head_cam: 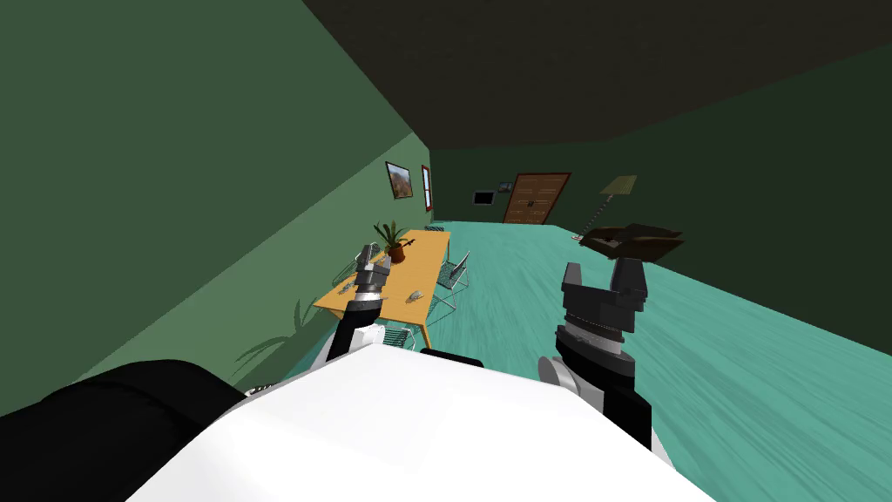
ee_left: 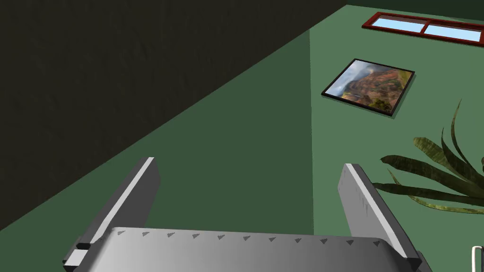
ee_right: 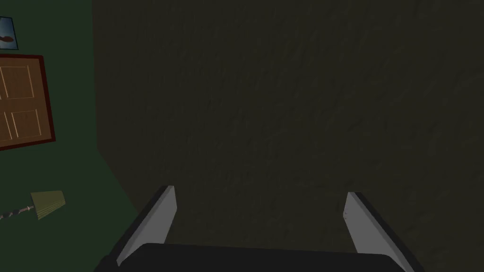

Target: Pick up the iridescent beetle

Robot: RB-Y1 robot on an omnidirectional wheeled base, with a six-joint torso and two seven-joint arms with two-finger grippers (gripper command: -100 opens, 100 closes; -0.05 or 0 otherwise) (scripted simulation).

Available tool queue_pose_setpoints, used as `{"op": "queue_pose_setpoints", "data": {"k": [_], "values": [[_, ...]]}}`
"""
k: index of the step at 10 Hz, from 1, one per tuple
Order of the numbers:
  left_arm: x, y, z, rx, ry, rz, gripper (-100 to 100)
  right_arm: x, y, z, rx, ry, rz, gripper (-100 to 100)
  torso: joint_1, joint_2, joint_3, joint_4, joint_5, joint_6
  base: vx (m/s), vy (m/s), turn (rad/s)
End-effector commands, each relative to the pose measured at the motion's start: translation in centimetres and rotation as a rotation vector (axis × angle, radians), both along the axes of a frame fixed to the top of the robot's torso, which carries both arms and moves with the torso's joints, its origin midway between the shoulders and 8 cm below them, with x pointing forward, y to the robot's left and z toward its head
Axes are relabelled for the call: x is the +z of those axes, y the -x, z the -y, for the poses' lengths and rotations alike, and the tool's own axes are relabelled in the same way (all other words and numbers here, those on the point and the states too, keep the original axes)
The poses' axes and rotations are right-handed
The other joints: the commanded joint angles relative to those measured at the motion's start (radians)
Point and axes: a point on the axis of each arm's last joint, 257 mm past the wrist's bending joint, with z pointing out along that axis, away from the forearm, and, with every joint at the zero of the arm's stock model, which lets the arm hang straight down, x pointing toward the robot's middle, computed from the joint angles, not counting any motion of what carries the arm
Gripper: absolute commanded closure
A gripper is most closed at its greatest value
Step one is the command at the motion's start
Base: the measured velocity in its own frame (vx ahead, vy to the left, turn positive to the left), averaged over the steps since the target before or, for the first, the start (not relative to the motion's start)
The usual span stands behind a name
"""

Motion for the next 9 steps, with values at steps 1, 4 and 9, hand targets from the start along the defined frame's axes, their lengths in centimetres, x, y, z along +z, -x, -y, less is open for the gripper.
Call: {"op": "queue_pose_setpoints", "data": {"k": [1, 4, 9], "values": [[-1.0, -0.7, -0.2, -0.009, -0.028, -0.03, -100, 0.0, 0.0, 0.0, 0.0, 0.0, 0.0, 0, 0.0, 0.0, 0.0, 0.0, 0.0, 0.0, -0.115, 0.03, 0.074], [-3.3, -2.2, -1.1, -0.01, -0.067, -0.095, -100, 0.0, 0.0, 0.0, 0.0, 0.0, 0.0, 0, 0.0, 0.009, 0.005, 0.002, 0.0, 0.0, -0.139, -0.003, 0.064], [-7.3, -4.8, -4.1, 0.02, -0.107, -0.206, -100, 0.0, 0.0, 0.0, 0.0, 0.0, 0.0, 0, 0.0, 0.004, 0.003, 0.001, 0.0, 0.0, -0.093, 0.005, 0.059]]}}
